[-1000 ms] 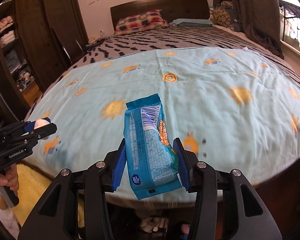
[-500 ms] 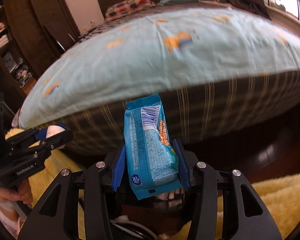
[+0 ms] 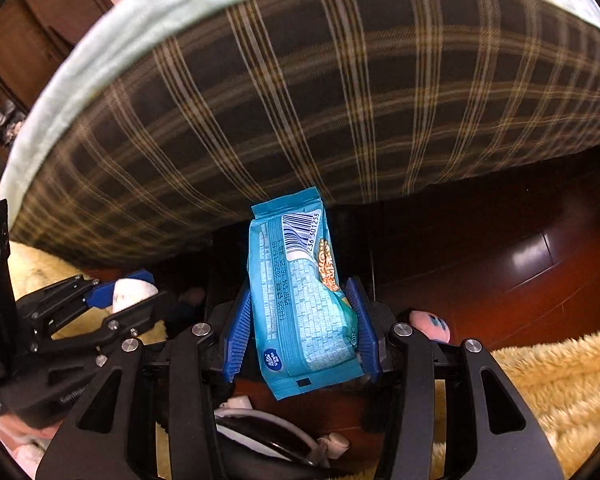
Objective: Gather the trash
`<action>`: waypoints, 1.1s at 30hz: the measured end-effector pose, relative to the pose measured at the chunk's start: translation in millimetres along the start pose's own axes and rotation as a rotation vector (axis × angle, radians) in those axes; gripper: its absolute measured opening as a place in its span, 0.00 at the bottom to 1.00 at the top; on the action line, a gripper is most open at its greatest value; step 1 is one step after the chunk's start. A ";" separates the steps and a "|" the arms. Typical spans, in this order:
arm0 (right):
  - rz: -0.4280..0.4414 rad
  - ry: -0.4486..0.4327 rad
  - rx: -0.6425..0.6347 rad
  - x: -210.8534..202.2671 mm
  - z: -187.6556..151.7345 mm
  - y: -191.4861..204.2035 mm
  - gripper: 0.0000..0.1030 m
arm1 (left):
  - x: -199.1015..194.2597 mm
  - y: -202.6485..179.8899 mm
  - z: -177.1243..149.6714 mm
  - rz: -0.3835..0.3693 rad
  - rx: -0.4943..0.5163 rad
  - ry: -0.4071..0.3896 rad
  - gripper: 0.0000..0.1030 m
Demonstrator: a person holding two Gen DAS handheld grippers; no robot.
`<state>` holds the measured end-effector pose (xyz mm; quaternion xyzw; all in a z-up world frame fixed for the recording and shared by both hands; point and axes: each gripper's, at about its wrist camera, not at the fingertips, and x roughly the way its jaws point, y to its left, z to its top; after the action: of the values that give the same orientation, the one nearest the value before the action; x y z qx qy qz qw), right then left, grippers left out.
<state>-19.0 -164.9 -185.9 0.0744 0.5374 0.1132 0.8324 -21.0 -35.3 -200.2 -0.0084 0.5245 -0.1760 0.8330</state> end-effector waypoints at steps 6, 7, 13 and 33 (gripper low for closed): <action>0.011 0.013 0.015 18.0 -3.2 1.6 0.46 | 24.3 6.5 -2.5 0.001 -0.011 0.054 0.35; 0.013 0.011 0.019 19.0 -3.3 0.6 0.46 | 26.4 4.7 -2.6 0.004 -0.008 0.059 0.35; 0.019 0.005 0.020 23.6 1.3 -5.2 0.48 | 32.7 -1.6 -6.2 -0.001 0.005 0.071 0.36; -0.006 -0.168 0.119 -29.4 9.4 -29.4 0.93 | -8.3 2.0 0.5 0.076 0.027 -0.051 0.88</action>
<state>-18.9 -201.2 -163.4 0.1314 0.4717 0.0720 0.8689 -23.2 -30.9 -193.1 0.0182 0.5006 -0.1507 0.8523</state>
